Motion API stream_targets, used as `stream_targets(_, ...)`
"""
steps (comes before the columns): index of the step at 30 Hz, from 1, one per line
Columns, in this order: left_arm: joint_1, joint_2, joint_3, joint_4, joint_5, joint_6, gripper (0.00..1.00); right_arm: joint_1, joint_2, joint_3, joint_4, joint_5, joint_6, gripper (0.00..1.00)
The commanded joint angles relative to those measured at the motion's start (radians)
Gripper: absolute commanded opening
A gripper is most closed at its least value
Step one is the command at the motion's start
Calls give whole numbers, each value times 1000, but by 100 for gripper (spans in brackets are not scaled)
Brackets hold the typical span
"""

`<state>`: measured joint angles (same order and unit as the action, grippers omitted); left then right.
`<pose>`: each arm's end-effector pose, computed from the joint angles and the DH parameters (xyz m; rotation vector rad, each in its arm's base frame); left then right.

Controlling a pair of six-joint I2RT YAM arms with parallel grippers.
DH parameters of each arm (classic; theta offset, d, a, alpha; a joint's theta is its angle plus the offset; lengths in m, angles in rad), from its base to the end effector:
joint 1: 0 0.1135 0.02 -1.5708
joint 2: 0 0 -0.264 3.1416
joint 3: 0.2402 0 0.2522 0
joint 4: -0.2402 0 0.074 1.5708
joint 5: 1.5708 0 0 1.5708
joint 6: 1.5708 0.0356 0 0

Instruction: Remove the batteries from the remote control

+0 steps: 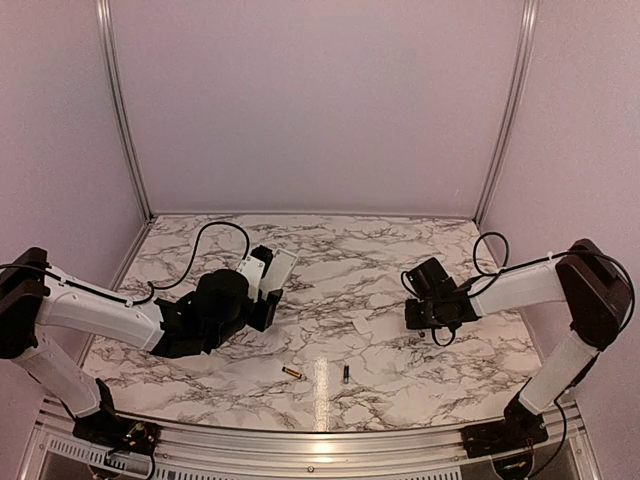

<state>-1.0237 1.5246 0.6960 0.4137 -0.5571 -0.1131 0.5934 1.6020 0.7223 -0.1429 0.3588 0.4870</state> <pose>0.1789 -0.2575 0.1952 0.5153 1.8553 -0.2084 0.2445 0.1499 0.1353 -0.0056 2.4968 -0.0272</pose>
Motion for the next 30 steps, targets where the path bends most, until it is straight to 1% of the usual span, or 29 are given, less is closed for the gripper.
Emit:
stream_targets(1,5,-23,-12,17,8,-5,0,-10,28,-3,-19,-17,28,16)
stream_targets(8,5,-24,-12,17,8,-6,0,-10,29,-1,-24,-15,28,17)
stream_targets(14,5,-16,-8,20,6,-6,0,-10,-11,47,-79,-7,1,18)
stream_targets(16,5,-13,-6,20,-1,-5,0,-10,-37,62,-100,-8,-11,24)
stream_targets(18,7,-10,-4,20,-6,-9,0,-11,-65,70,-109,-2,-22,33)
stream_targets(25,8,5,9,0,-1,-36,0,-10,-195,76,-117,-3,-46,69)
stream_targets(28,11,10,26,-18,-4,-60,0,-10,-266,46,-92,-12,-57,85)
stream_targets(30,11,11,37,-38,-1,-87,0,-9,-313,18,-62,-27,-64,93)
